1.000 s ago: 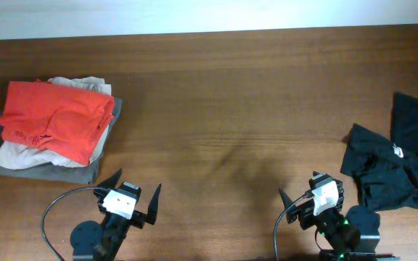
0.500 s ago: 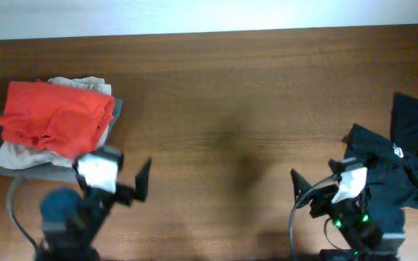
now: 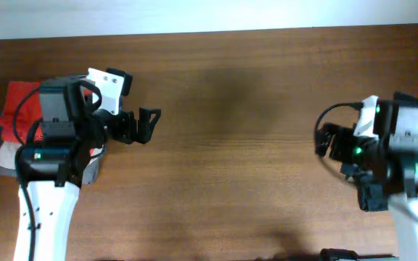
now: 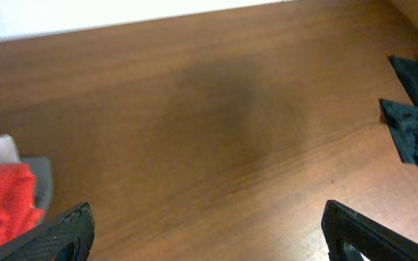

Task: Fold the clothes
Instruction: 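Move the right gripper to the crumpled black t-shirt and grasp it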

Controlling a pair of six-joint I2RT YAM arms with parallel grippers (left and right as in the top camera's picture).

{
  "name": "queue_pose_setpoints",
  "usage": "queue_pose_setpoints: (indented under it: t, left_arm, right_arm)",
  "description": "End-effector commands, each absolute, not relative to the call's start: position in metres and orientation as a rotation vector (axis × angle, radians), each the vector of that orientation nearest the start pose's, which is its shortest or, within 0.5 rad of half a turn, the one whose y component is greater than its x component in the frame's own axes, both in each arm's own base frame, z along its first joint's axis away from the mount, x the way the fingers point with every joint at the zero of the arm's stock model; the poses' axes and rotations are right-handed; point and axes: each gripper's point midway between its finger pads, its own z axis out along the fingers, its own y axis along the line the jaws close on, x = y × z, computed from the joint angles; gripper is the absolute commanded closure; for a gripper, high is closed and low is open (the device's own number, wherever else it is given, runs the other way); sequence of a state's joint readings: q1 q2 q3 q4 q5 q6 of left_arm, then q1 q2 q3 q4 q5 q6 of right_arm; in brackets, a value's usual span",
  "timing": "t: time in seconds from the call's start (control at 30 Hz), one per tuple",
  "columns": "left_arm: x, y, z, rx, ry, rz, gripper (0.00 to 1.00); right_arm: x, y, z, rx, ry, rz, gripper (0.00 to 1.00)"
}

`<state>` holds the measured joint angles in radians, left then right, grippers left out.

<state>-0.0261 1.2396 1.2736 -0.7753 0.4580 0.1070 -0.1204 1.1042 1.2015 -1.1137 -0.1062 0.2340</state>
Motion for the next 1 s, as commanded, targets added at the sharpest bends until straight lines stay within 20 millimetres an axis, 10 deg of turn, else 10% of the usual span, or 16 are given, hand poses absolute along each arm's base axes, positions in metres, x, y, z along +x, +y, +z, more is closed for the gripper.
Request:
queue_pose_setpoints:
  t: [0.0,0.27,0.6,0.83,0.97]
  left_arm:
    - [0.345,-0.085,0.277,0.370,2.249,-0.484,0.00]
    - [0.345,-0.079,0.273,0.349,2.271,-0.443,0.00]
    - [0.347,-0.074,0.271,0.333,2.280,-0.403,0.00]
    - [0.347,-0.074,0.271,0.333,2.279,-0.403,0.00]
    - [0.347,-0.074,0.272,0.333,2.278,-0.403,0.00]
  right_arm:
    - [0.271,-0.077,0.196,0.870,2.573,-0.004,0.01]
    - [0.245,-0.161,0.107,1.437,2.691,-0.013,0.12]
    - [0.235,-0.166,0.028,1.667,2.821,0.078,0.40]
    - [0.222,-0.166,0.010,1.728,2.818,0.002,0.57]
    - [0.224,-0.162,0.011,1.726,2.813,0.049,0.96]
